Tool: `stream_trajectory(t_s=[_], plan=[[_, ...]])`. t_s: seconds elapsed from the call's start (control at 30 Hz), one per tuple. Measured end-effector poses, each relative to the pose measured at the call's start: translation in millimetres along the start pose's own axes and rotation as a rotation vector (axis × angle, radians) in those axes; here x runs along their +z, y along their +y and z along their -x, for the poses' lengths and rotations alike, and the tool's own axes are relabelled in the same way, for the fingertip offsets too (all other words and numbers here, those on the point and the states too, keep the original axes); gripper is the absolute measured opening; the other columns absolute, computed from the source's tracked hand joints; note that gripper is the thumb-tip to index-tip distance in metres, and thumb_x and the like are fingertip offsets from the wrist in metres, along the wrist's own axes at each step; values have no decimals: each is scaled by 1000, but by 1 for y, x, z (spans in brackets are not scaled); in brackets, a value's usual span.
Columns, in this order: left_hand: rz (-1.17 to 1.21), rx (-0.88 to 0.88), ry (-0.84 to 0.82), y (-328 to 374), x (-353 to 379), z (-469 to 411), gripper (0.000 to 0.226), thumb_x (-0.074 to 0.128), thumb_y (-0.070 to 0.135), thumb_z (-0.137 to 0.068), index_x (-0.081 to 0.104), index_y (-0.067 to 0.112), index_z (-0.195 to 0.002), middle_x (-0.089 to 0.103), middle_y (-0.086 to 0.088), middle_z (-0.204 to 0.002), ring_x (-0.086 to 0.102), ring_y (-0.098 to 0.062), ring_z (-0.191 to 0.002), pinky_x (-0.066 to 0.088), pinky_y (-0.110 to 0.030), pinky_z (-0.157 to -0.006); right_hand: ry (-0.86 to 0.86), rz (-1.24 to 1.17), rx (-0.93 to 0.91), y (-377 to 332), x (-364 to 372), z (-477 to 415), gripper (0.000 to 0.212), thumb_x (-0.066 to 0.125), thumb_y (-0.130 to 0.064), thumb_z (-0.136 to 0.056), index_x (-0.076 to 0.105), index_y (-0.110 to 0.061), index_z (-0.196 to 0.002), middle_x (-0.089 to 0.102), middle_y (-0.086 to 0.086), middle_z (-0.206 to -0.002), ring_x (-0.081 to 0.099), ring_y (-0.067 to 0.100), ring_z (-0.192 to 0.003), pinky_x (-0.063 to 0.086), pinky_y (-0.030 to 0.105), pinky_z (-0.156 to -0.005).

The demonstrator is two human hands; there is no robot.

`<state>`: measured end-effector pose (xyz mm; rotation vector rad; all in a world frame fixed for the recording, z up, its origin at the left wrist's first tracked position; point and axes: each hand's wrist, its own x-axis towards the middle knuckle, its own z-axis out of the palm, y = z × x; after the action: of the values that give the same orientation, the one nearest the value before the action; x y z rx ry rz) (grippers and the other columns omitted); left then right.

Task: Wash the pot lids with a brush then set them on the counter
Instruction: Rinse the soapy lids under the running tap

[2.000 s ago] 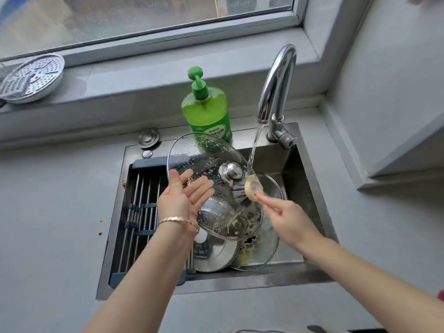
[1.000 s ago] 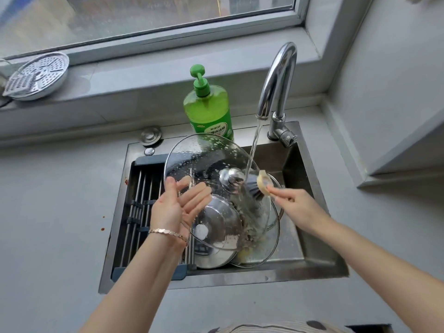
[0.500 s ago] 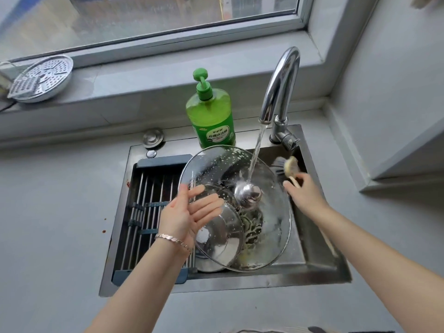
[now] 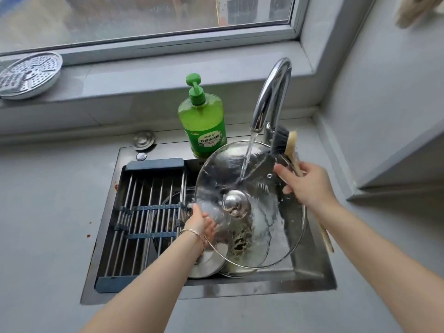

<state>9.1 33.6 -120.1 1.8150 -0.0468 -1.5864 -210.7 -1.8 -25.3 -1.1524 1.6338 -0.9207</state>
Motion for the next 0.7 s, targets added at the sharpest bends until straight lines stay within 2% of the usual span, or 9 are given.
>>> stream_trajectory(t_s=[0.07, 0.1, 0.17, 0.23, 0.3, 0.37, 0.43, 0.5, 0.7], plan=[[90, -1, -7, 2, 4, -13, 58, 29, 59, -93, 57, 10, -82, 55, -1, -48, 52, -12, -41, 47, -23, -44, -25, 28, -99, -1, 1, 5, 23, 70, -33, -79, 55, -15, -74, 56, -2, -57, 53, 0, -39, 40, 8, -45], [127, 30, -3, 4, 4, -19, 58, 29, 62, -91, 58, 11, -84, 51, 2, -47, 49, -11, -41, 44, -23, -44, -31, 12, -120, 1, 2, 7, 24, 70, -34, -77, 54, -17, -74, 55, -4, -59, 54, 1, -41, 42, 8, -48], [141, 120, 33, 12, 2, -21, 54, 30, 63, -90, 56, 16, -90, 49, 1, -63, 46, -13, -54, 39, -28, -53, -31, -27, -112, 12, 2, 7, 28, 69, -39, -69, 51, -18, -73, 53, -5, -61, 55, 3, -43, 42, 9, -50], [91, 244, 114, 22, -2, -17, 44, 29, 57, -94, 51, 19, -87, 47, 2, -70, 43, -12, -58, 37, -27, -56, -22, -41, -67, 30, 3, 4, 27, 67, -42, -66, 51, -21, -74, 55, -3, -62, 57, 4, -46, 44, 14, -54], [12, 366, 170, 33, -5, -7, 40, 29, 51, -96, 50, 17, -94, 48, 1, -72, 44, -12, -61, 38, -26, -59, -2, -38, -14, 50, 8, -1, 23, 66, -39, -73, 53, -21, -77, 59, -1, -61, 58, 4, -48, 46, 25, -60], [-105, 446, 179, 42, -8, 6, 39, 32, 47, -97, 52, 14, -89, 50, 0, -72, 43, -11, -59, 36, -25, -55, 44, -21, 51, 70, 18, -7, 24, 62, -33, -84, 52, -12, -76, 59, 2, -57, 57, 6, -50, 40, 29, -61], [-193, 514, 166, 49, -9, 21, 36, 37, 42, -97, 52, 13, -81, 56, -1, -73, 46, -11, -58, 38, -23, -54, 76, -22, 151, 84, 28, -11, 30, 55, -33, -90, 52, -6, -76, 58, 3, -58, 55, 12, -57, 36, 28, -61], [-275, 585, 126, 54, -6, 38, 33, 41, 38, -96, 51, 12, -79, 63, -3, -73, 55, -13, -59, 46, -25, -58, 87, -58, 263, 99, 37, -13, 32, 49, -38, -92, 51, -10, -77, 57, 4, -62, 50, 17, -57, 34, 28, -58], [-389, 776, 25, 69, 14, 81, 30, 53, 29, -92, 45, 10, -70, 68, -5, -57, 68, -16, -53, 46, -20, -44, 35, -238, 502, 114, 60, -20, 33, 43, -46, -94, 53, -15, -87, 54, 1, -70, 36, 9, -49, 30, 19, -40]])
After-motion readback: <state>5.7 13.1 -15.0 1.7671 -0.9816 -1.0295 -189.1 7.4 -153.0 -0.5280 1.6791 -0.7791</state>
